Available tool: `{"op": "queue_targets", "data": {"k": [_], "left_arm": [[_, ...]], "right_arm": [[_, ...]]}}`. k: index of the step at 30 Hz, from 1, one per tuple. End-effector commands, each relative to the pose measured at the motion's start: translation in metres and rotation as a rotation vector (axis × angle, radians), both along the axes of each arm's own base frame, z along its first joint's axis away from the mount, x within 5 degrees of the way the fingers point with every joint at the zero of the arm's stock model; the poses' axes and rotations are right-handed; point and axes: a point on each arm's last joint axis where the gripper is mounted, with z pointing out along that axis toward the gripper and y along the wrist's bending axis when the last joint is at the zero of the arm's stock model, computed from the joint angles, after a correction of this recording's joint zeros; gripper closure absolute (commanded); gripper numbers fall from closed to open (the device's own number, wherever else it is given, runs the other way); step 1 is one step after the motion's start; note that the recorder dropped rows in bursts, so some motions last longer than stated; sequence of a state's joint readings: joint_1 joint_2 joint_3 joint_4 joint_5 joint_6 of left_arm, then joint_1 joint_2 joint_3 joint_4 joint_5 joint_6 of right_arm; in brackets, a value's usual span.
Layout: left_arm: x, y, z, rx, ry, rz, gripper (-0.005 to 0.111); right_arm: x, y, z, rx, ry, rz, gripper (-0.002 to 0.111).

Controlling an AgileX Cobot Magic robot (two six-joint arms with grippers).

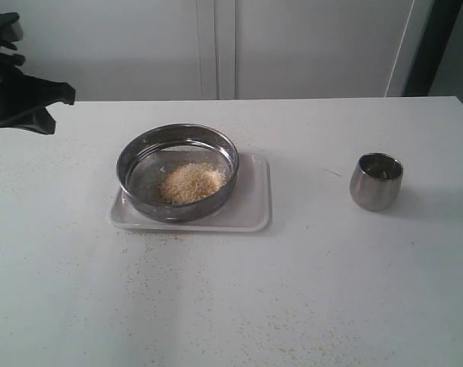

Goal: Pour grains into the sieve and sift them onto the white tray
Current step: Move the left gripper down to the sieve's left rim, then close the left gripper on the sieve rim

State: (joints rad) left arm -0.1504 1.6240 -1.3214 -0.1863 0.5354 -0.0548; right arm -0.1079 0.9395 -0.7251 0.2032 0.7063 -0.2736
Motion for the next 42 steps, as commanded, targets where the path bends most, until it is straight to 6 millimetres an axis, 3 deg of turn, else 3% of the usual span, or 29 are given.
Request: {"op": "queue_targets", "data": {"k": [1,15,25,42], "left_arm": [[0.016,-0.018,-0.001,-0.017,0.056,-0.03,0.107],[0.069,-0.058,-0.026,0.052,0.184,-0.016,0.106],[0.078,-0.065,-0.051,0.065,0.23,-0.023,0.059],[0.092,-0.081,-0.102,0.032,0.273,-0.022,0.059]], "right_arm": [[-0.001,0.0,0.0,0.004,-0.004,-0.005,0.108],[-0.001,0.0,0.0,0.004,-0.006,-0.006,0.108],[-0.001,0.0,0.0,0.004,-0.006,-0.006,0.108],[-0.001,0.0,0.0,0.004,-0.006,-0.006,0.108]]}}
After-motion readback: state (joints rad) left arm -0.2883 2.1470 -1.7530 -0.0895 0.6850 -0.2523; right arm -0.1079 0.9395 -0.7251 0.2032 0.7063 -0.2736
